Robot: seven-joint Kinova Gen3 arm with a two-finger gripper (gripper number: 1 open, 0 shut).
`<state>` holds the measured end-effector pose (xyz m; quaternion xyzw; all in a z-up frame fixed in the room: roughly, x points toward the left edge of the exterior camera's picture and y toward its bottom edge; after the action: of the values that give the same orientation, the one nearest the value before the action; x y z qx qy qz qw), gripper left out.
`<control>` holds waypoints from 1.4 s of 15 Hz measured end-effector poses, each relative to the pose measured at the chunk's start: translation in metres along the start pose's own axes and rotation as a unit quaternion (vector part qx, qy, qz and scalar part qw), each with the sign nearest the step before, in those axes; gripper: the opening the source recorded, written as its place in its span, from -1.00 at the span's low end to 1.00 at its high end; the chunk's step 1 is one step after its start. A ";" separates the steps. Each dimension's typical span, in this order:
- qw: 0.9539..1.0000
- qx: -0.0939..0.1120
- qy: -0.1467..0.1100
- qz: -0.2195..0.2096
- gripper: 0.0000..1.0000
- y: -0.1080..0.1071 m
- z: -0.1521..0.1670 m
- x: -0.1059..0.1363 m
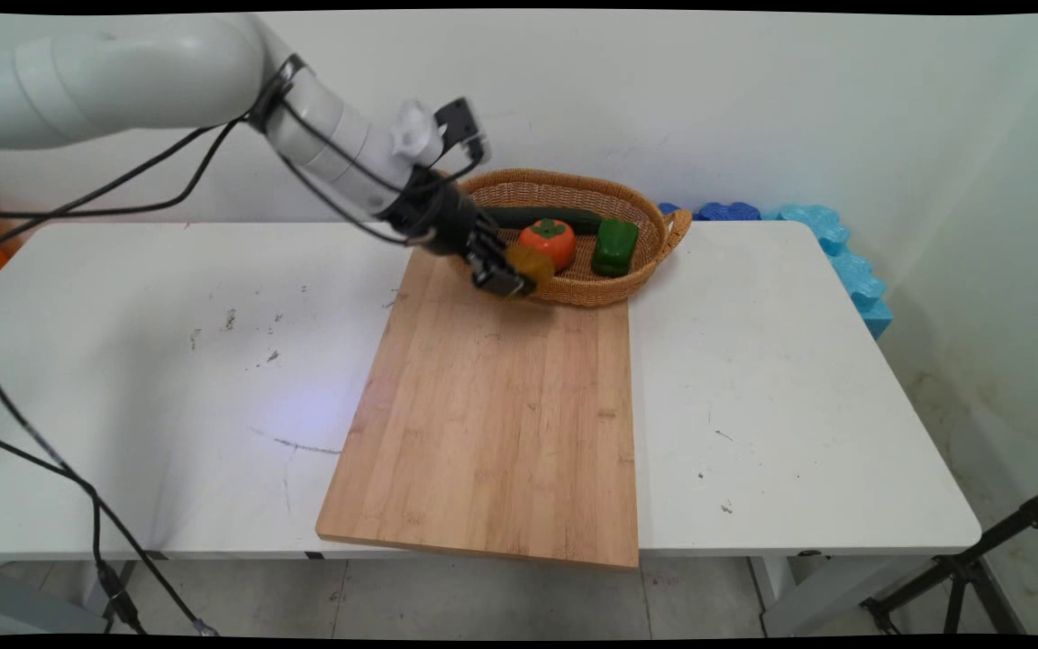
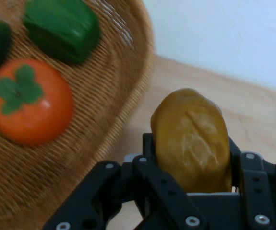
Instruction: Place the picked object in the vegetable basket
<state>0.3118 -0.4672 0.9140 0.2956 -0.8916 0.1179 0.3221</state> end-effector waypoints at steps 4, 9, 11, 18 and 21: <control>0.999 0.027 0.020 -0.019 -1.00 -0.020 0.013 0.027; 0.998 0.046 0.036 -0.035 -1.00 -0.038 0.037 0.050; 0.997 0.049 0.039 -0.037 -1.00 -0.042 0.046 0.054; 0.996 0.055 0.047 -0.044 -1.00 -0.053 0.077 0.066; 0.996 0.056 0.051 -0.046 -1.00 -0.056 0.087 0.070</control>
<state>0.2583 -0.5787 0.8940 0.3478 -0.8514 0.1680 0.3549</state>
